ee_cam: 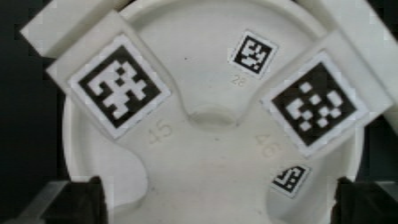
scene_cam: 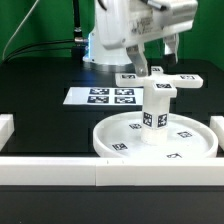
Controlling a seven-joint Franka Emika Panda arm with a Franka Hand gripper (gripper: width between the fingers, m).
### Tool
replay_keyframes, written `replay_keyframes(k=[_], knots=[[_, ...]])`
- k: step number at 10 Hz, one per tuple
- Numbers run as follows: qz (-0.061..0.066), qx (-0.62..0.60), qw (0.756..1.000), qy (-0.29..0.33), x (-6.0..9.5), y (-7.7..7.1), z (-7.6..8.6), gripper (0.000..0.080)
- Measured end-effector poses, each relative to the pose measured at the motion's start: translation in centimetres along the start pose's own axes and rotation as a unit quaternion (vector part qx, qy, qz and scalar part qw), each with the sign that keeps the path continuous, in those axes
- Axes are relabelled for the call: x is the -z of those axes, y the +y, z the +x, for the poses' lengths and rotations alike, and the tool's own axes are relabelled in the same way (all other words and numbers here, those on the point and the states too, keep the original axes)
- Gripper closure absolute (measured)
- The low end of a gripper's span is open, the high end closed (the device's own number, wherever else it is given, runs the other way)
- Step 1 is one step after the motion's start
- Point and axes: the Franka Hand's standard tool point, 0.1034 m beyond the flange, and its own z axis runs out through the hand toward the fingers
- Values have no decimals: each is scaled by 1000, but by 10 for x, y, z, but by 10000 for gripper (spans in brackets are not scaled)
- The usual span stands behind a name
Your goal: Assemble round table
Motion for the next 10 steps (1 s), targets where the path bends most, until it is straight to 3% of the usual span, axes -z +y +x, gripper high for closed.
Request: replay_keyframes(k=[1, 3, 4, 5, 7, 9, 10], knots=[[3, 9, 1000, -6, 7, 0, -5, 152], [2, 17, 1000, -4, 4, 0, -4, 150], [-5, 91, 996, -3, 4, 1, -3, 150], [-25, 151, 988, -6, 4, 2, -3, 150], [-23, 240, 970, -6, 5, -2, -7, 150], [-11, 289, 957, -6, 5, -3, -8, 150], [-13, 321, 947, -5, 4, -3, -7, 150]])
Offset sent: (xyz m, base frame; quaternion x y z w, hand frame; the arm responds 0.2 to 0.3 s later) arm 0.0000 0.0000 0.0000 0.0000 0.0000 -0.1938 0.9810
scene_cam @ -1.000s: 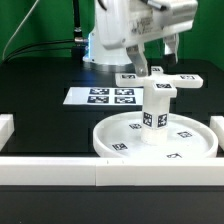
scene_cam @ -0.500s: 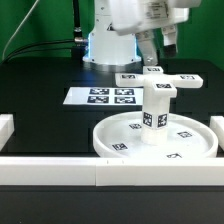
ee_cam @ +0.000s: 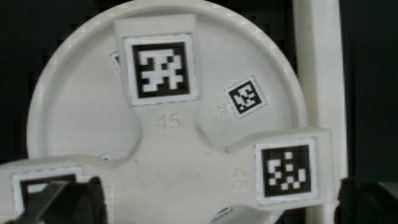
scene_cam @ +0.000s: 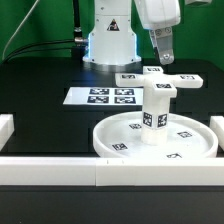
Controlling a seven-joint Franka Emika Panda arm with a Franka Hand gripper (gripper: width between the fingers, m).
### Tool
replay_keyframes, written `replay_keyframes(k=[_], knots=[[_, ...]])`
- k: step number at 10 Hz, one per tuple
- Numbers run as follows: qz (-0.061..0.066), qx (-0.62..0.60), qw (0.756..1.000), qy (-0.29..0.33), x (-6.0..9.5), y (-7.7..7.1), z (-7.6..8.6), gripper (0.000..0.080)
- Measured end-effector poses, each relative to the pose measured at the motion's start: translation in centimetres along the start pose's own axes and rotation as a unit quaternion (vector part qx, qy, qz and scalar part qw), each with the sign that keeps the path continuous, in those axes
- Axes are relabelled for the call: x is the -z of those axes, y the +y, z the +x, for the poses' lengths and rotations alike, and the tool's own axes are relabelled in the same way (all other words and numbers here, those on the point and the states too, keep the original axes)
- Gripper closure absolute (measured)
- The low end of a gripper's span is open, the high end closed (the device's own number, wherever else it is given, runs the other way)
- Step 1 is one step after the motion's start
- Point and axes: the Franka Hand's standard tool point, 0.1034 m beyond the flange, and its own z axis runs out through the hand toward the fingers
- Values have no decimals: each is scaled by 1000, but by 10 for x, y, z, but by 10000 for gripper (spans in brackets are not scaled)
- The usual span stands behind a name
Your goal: Assemble round table
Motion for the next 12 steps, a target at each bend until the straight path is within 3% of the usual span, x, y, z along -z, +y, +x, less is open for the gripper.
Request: replay_keyframes(k=[2, 3, 4, 6, 11, 12], knots=[[-2, 87, 996, 1, 0, 0, 1, 150], [-23, 190, 982, 4, -1, 3, 3, 150], [-36, 245, 969, 9, 0, 2, 2, 150], [-42, 381, 924, 8, 0, 2, 1, 150], [-45, 516, 856, 4, 0, 2, 1, 150], [-53, 565, 824, 6, 0, 3, 2, 150]])
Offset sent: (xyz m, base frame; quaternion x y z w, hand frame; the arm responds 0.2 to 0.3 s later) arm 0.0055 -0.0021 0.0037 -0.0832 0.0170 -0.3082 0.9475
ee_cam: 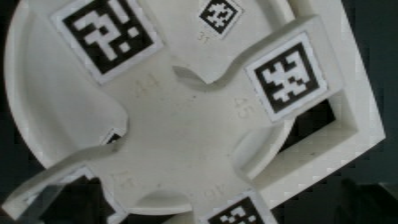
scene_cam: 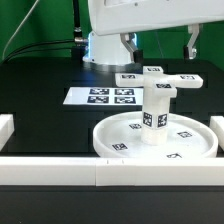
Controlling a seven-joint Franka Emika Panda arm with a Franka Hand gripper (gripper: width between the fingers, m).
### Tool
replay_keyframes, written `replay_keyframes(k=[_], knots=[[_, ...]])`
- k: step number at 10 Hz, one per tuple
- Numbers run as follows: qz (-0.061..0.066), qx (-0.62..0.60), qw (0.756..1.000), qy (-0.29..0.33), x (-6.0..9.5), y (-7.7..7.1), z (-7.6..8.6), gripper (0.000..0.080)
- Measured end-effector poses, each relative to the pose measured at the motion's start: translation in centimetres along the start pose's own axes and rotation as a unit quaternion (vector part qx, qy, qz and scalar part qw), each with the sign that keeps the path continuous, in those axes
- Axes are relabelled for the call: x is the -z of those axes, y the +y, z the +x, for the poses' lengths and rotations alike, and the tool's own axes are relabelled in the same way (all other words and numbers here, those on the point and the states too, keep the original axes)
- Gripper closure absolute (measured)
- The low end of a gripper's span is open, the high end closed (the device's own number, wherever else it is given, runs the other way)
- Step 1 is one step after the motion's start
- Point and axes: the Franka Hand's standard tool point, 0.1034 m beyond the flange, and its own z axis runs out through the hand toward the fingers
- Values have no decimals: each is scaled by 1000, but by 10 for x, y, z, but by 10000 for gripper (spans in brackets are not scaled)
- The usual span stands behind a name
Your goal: Assemble round table
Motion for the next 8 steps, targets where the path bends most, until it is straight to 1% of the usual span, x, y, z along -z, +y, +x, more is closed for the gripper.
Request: replay_keyframes(k=[1, 2, 5, 8], knots=[[-18, 80, 997, 0, -1, 1, -1, 150], [-32, 143, 989, -3, -2, -1, -2, 150], [-33, 274, 961, -12, -2, 2, -3, 150], [-33, 346, 937, -14, -2, 3, -2, 150]])
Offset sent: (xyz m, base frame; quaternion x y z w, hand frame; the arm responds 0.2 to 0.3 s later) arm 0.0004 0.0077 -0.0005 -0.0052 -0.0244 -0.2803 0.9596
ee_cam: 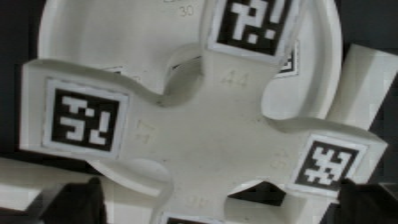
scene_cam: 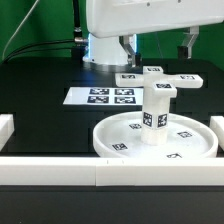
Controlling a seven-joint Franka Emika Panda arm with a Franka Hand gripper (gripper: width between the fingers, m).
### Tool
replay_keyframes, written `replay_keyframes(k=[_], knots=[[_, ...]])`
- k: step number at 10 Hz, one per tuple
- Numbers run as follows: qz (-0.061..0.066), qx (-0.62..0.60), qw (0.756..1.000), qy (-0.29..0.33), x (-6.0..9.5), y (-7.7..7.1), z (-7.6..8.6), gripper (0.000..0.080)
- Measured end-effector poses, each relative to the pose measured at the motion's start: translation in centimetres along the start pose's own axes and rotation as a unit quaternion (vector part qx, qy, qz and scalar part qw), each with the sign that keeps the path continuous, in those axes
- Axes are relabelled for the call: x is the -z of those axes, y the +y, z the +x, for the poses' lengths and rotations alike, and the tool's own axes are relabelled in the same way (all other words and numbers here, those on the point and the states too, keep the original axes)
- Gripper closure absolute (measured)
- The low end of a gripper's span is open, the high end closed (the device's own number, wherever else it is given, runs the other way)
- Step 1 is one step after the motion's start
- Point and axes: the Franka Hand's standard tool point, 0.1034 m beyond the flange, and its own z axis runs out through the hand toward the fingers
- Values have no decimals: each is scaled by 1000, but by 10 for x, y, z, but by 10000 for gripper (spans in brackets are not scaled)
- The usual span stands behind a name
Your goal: Assemble round table
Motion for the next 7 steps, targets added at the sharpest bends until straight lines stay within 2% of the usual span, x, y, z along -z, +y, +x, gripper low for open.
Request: replay_keyframes(k=[1, 2, 5, 7], knots=[[-3, 37, 999, 0, 0, 0, 0, 150], [-15, 81, 997, 0, -3, -4, 0, 150], [-22, 192, 981, -15, -12, -5, -4, 150], [-22, 214, 976, -21, -16, -3, -8, 150]])
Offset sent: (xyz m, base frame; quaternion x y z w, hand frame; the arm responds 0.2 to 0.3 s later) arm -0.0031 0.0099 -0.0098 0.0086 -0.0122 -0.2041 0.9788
